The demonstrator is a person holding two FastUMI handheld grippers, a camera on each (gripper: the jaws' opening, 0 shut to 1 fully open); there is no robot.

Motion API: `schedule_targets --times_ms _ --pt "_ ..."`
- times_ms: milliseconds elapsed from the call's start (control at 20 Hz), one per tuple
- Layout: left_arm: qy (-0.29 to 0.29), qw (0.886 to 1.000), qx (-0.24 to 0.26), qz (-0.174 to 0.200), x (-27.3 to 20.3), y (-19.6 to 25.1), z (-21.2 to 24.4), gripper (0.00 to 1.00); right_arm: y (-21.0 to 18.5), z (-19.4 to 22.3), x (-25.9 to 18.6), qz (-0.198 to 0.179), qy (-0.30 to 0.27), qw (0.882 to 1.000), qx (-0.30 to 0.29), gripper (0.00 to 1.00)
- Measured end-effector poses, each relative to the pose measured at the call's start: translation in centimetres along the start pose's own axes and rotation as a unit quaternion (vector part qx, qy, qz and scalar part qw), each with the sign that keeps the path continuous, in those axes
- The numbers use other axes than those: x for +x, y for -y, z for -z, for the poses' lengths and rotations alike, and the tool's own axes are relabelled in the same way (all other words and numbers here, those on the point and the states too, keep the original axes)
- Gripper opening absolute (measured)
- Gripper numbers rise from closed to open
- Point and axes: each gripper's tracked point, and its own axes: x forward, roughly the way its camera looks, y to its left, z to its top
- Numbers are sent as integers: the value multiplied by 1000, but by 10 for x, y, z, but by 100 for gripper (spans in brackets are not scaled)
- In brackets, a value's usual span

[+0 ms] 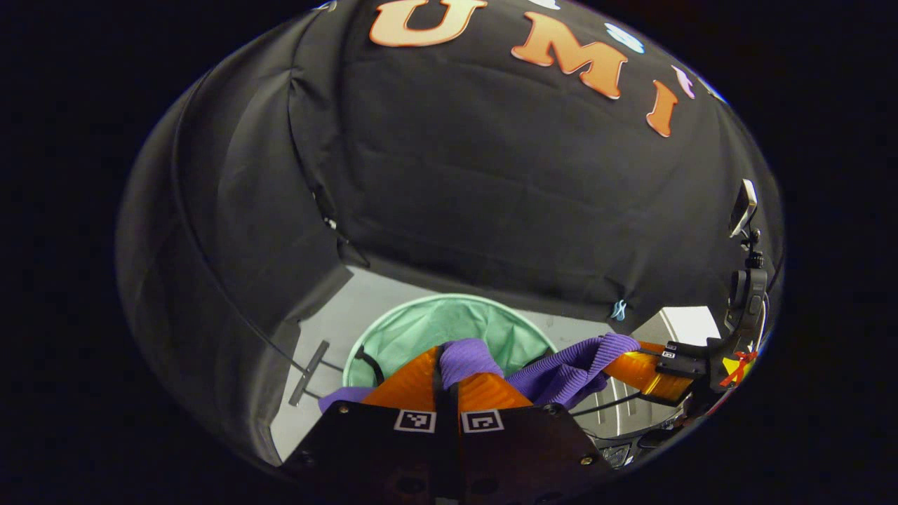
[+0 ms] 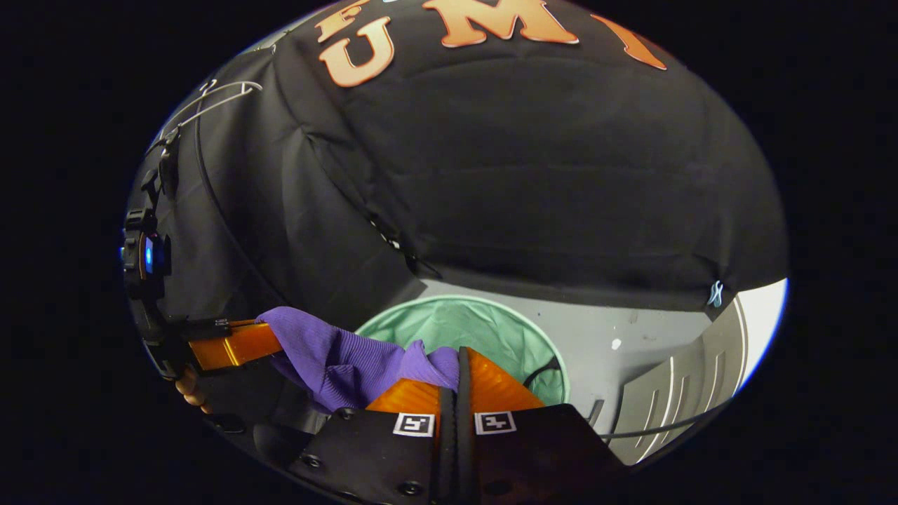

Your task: Grasp the clothes on the hanger with both hands and then place them into the laundry hamper below.

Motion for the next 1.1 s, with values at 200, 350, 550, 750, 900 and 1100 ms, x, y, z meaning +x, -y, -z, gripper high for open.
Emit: schedule_targets --times_ms 200,350,550,750,900,1100 --pt "-75 997 -5 -23 38 -15 74 0 18 62 44 21 -55 998 -2 8" --pt "-142 989 -14 -46 64 -24 131 1 26 110 67 28 -101 994 6 8" --pt "-201 976 -37 -77 75 -27 180 1 46 152 81 56 -143 988 4 8" --pt "-208 974 -46 -79 86 -10 199 12 59 178 76 84 -160 983 4 36" --pt "-196 977 -61 -65 82 10 193 65 66 160 66 79 -137 987 21 64" --pt "-155 985 -44 -64 41 12 168 98 52 134 33 80 -77 994 21 99"
